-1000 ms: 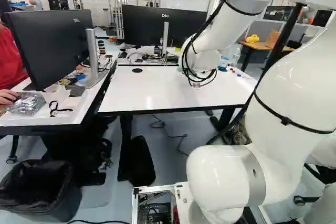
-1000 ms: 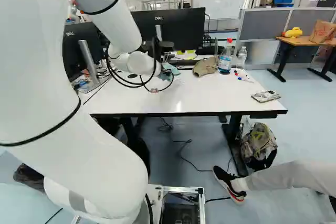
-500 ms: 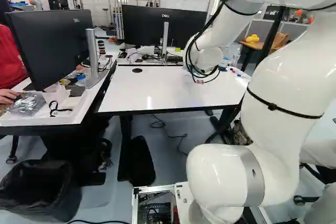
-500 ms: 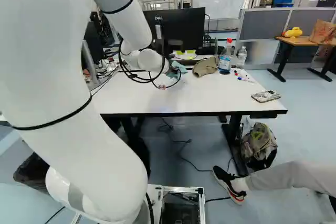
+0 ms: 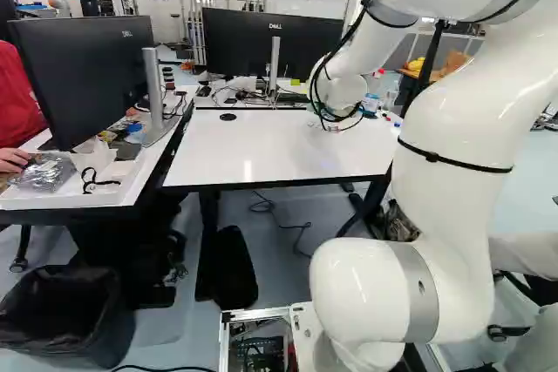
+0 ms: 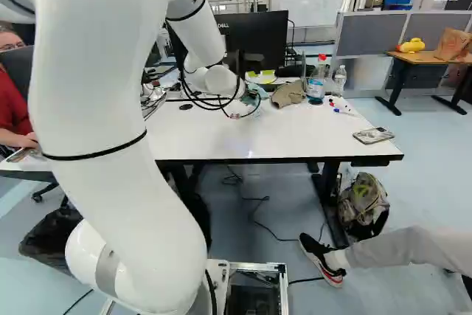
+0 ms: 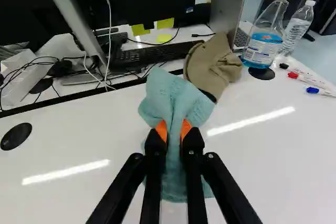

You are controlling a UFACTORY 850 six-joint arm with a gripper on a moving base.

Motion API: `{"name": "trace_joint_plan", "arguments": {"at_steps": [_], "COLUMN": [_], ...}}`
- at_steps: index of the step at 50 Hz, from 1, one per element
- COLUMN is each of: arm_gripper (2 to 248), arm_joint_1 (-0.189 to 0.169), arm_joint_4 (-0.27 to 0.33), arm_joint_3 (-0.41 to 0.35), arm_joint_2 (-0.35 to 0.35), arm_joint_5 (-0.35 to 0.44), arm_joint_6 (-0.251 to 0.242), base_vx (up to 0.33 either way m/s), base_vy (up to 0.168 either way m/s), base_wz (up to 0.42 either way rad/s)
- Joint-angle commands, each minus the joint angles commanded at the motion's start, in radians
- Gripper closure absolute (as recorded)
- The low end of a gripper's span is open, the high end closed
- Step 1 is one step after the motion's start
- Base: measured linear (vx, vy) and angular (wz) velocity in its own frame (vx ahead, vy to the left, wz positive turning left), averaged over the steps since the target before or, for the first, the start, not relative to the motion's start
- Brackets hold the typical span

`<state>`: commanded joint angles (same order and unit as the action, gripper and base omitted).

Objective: Clean the table with the green towel

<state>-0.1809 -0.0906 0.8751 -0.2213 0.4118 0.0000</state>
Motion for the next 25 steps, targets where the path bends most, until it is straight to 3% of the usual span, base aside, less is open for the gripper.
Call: {"name": "trace_joint_plan", "arguments": {"at_steps": [13, 25], "arm_gripper": [202, 202], "arm_joint_1": [0.014, 0.025], "arm_joint_4": [0.0, 0.0], "arm_joint_3": [0.059, 0.067], "arm_joint_2": [-0.058, -0.087], "arm_joint_5": [0.0, 0.0], "arm_joint_6": [0.0, 0.0], "base_vx": [0.0, 0.0], "base_vy": [0.0, 0.0], "base_wz": [0.0, 0.0]}}
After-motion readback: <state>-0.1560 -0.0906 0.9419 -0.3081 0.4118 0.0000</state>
